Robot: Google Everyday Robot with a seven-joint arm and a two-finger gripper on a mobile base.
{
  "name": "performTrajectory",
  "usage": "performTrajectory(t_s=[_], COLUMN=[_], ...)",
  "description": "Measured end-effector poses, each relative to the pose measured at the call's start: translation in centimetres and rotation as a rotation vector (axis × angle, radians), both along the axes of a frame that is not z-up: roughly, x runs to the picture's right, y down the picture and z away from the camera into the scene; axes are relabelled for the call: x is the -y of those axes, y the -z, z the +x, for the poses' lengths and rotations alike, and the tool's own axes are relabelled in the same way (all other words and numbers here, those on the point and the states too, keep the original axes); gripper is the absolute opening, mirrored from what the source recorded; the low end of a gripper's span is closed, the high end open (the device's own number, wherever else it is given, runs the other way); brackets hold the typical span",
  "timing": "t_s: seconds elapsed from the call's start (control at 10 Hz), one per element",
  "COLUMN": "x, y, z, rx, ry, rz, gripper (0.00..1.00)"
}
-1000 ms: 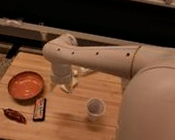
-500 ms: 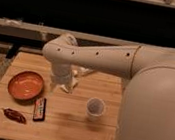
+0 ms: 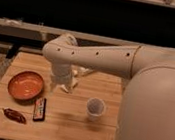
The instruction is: Push the eraser across the table
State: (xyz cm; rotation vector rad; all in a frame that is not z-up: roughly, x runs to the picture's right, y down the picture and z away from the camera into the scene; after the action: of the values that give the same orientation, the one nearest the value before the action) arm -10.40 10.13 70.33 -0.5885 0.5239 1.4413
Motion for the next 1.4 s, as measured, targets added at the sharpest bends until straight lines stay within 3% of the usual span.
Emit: performTrajectory(t_s=[0.9,1.4], x=[-0.3,-6.3], y=[-0.1,1.4], z=[-0.2,-4.9], rx=[0.002,0.034], ry=[0.007,0.074], rz=[-0.012,-0.035], gripper=[0.65,0.63])
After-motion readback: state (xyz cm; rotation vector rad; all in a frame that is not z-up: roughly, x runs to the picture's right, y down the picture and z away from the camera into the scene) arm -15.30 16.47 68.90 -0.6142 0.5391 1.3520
